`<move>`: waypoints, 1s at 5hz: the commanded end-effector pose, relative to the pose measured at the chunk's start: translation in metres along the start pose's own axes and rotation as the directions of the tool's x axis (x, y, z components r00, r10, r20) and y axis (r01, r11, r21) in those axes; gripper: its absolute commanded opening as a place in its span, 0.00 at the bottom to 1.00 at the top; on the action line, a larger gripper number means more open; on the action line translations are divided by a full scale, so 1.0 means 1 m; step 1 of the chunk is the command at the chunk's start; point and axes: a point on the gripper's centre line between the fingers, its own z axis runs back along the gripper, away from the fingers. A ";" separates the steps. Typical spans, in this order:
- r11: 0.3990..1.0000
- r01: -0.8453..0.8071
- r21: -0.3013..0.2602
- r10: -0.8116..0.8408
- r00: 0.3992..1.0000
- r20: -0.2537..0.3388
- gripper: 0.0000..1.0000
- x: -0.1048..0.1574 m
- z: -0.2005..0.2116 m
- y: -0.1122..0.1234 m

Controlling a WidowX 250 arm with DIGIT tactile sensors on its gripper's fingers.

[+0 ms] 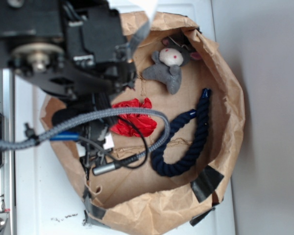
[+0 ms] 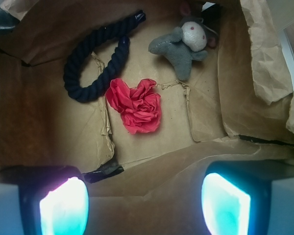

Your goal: Grab the gray animal.

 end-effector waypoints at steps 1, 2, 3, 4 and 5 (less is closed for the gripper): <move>0.993 -0.121 -0.003 0.120 0.979 0.165 1.00 0.086 -0.031 0.050; 0.990 -0.137 0.014 0.133 0.980 0.148 1.00 0.109 -0.060 0.061; 0.992 -0.128 0.020 0.124 0.985 0.123 1.00 0.117 -0.075 0.058; 0.990 -0.126 0.057 0.121 0.988 0.096 1.00 0.121 -0.098 0.050; 0.968 -0.249 0.034 0.245 0.964 0.103 1.00 0.122 -0.110 0.045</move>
